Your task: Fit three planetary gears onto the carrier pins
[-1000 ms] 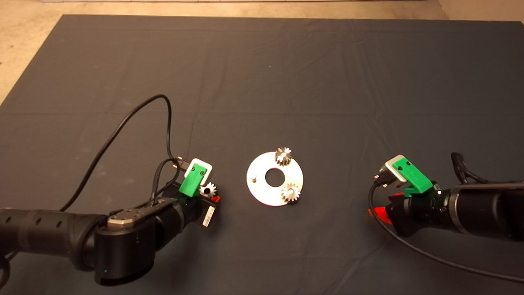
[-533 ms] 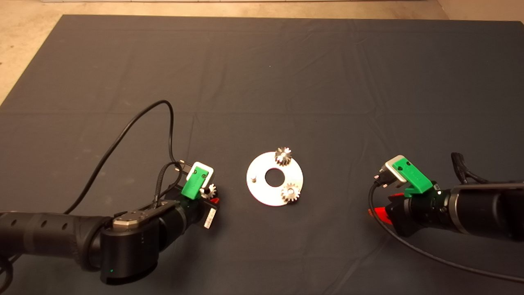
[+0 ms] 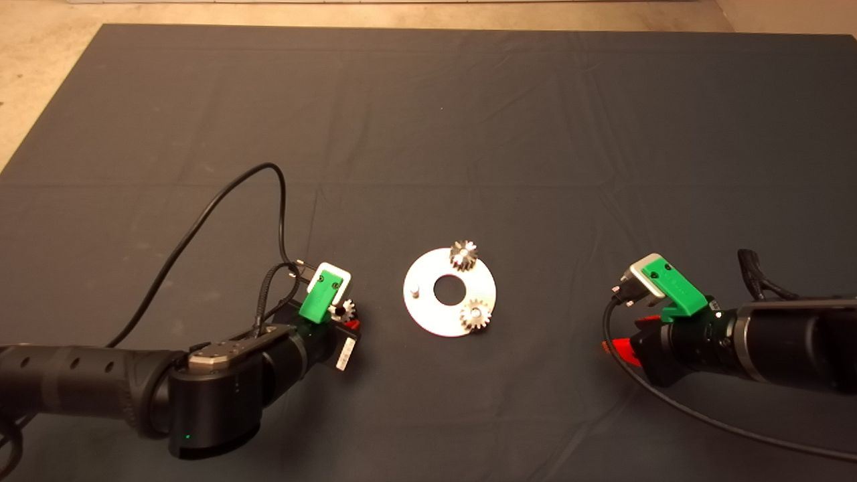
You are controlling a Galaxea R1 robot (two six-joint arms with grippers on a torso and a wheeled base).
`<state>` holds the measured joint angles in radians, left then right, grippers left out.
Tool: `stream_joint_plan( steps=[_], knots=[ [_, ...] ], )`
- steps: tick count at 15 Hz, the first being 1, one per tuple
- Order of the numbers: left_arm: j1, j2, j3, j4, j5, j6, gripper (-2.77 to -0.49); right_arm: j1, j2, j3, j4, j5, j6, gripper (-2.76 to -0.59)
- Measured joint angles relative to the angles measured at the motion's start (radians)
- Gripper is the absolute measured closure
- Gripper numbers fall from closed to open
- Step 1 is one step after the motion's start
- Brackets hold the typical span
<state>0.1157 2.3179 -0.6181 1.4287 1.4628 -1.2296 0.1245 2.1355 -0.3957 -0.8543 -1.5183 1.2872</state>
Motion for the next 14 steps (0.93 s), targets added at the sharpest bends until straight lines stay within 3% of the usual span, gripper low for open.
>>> stream_joint_plan(
  steps=[8, 14],
  knots=[
    [0.000, -0.005, 0.001, 0.000, -0.009, 0.001, -0.86, 0.000, 0.000, 0.000, 0.000, 0.000, 0.000, -1.47],
    [0.000, -0.005, 0.032, -0.001, 0.007, 0.018, -0.76, 0.000, 0.000, 0.000, 0.000, 0.001, 0.000, -1.47]
  ],
)
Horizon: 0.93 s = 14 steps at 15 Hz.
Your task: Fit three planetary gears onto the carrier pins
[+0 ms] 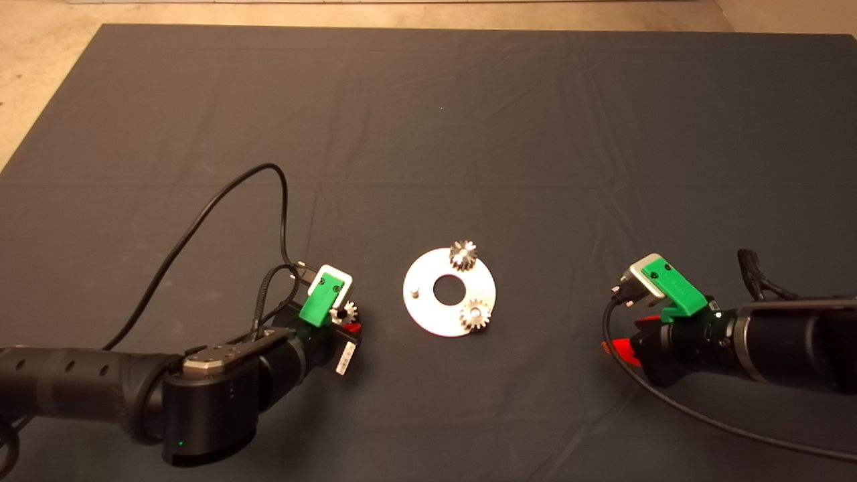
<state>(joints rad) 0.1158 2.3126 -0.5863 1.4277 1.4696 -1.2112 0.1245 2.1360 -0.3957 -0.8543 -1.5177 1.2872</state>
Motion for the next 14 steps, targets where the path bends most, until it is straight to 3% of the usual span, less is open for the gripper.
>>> stream_joint_plan(
  steps=[3, 5, 7, 9, 14],
  knots=[
    [0.000, 0.003, 0.060, 0.000, 0.061, 0.024, -0.75, 0.000, 0.000, 0.000, 0.000, 0.000, 0.000, -1.47],
    [-0.003, 0.031, 0.111, -0.002, 0.064, 0.030, -0.75, 0.000, 0.000, 0.000, 0.000, 0.000, 0.000, -1.47],
    [-0.023, 0.062, 0.135, -0.003, 0.057, 0.035, -0.75, 0.000, 0.003, 0.000, 0.000, 0.001, 0.000, -1.47],
    [-0.039, 0.081, 0.139, -0.003, 0.058, 0.039, -0.75, 0.000, 0.002, 0.000, 0.000, 0.000, 0.000, -1.47],
    [-0.044, 0.156, 0.139, -0.039, 0.065, 0.041, -0.73, 0.000, 0.003, 0.000, 0.000, 0.000, 0.000, -1.47]
  ],
)
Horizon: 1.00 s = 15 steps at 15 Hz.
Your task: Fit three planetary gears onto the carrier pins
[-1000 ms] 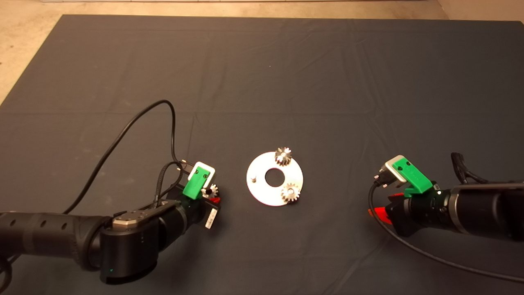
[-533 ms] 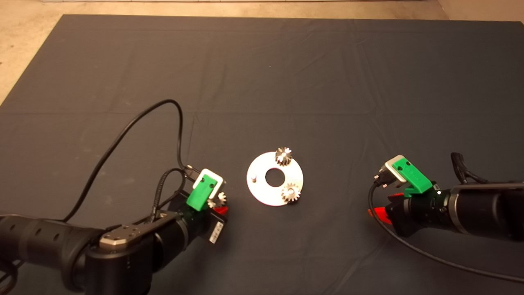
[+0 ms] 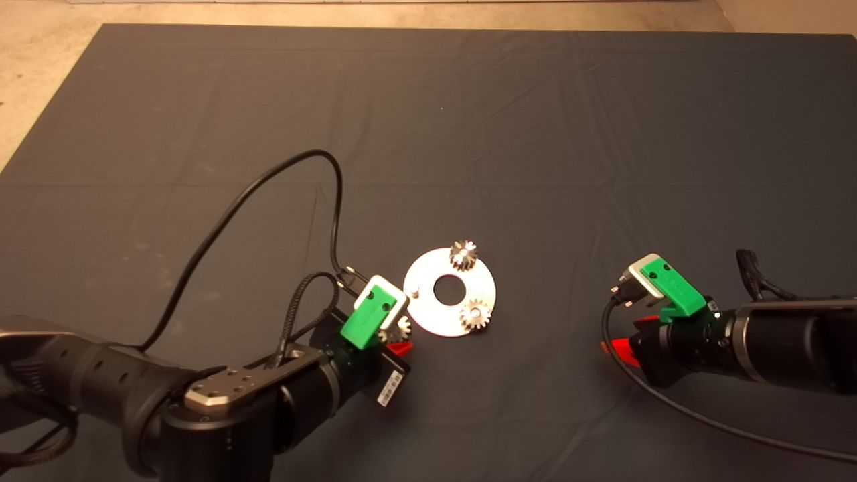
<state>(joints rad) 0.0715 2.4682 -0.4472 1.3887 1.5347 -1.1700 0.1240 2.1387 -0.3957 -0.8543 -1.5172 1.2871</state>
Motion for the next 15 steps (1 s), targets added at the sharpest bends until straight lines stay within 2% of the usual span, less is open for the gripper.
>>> stream_joint_plan(
  steps=[7, 11, 15],
  knots=[
    [-0.014, 0.042, -0.070, -0.020, 0.002, 0.008, -0.72, -0.011, 0.000, 0.000, 0.000, 0.001, 0.000, -1.47],
    [-0.048, 0.054, -0.115, -0.061, 0.002, 0.028, -0.72, -0.011, 0.001, 0.000, 0.000, 0.000, 0.000, -1.47],
    [-0.059, 0.081, -0.156, -0.079, 0.002, 0.040, -0.72, -0.011, 0.003, 0.000, 0.000, -0.001, 0.000, -1.47]
  ],
)
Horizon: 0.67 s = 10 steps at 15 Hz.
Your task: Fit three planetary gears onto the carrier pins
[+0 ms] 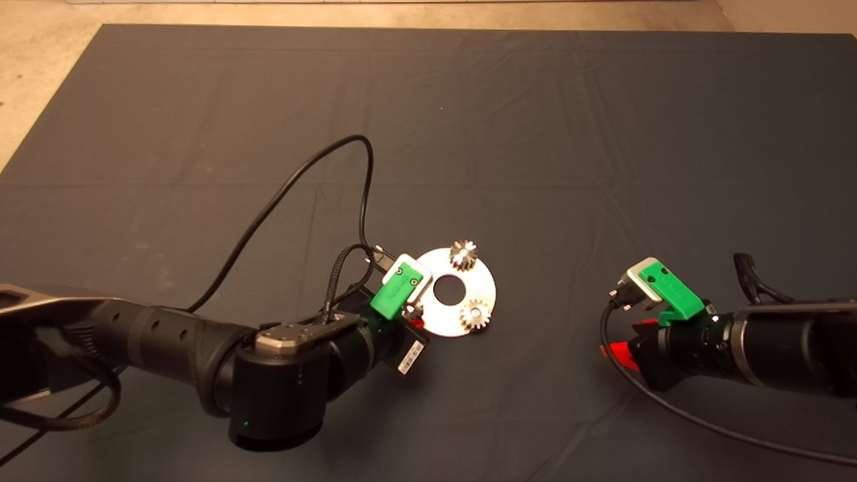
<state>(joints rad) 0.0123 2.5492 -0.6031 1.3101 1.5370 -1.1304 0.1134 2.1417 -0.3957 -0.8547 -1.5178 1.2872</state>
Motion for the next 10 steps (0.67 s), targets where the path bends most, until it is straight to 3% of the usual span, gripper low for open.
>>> stream_joint_plan(
  steps=[10],
  knots=[
    [-0.034, 0.014, -0.022, -0.006, -0.001, 0.013, -0.71, 0.000, 0.006, 0.000, 0.000, 0.000, 0.000, -1.47]
  ],
)
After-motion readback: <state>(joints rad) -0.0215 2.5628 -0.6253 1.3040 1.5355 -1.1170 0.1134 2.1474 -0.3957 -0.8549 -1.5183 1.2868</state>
